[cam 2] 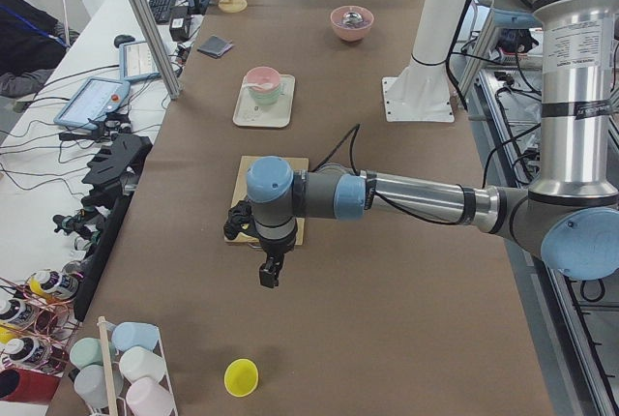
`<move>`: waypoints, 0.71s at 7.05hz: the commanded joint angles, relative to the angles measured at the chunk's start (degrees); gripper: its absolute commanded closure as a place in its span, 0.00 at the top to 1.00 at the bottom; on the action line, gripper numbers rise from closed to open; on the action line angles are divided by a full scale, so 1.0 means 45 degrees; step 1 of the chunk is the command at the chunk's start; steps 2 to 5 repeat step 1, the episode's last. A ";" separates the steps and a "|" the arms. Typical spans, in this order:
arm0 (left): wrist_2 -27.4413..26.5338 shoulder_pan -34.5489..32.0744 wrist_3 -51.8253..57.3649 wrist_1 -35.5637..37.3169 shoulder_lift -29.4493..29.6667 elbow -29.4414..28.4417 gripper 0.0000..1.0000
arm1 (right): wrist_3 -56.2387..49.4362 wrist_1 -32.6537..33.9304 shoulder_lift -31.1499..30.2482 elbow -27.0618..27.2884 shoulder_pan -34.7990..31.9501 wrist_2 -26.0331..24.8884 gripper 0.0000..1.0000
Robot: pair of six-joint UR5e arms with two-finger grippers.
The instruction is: Stack pink bowl on green and place spoon
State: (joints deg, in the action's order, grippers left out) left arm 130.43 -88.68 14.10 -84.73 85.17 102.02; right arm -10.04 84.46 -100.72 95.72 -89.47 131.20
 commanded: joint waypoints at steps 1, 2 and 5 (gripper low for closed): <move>0.0000 0.0000 -0.0008 0.0000 0.0000 -0.0054 0.99 | -0.0016 0.0000 0.0000 -0.0001 0.0000 -0.0034 1.00; 0.0000 0.0000 -0.0008 0.0000 0.0000 -0.0054 0.99 | -0.0016 0.0000 0.0000 -0.0001 0.0000 -0.0034 1.00; 0.0000 0.0000 -0.0008 0.0000 0.0000 -0.0054 0.99 | -0.0016 0.0000 0.0000 -0.0001 0.0000 -0.0034 1.00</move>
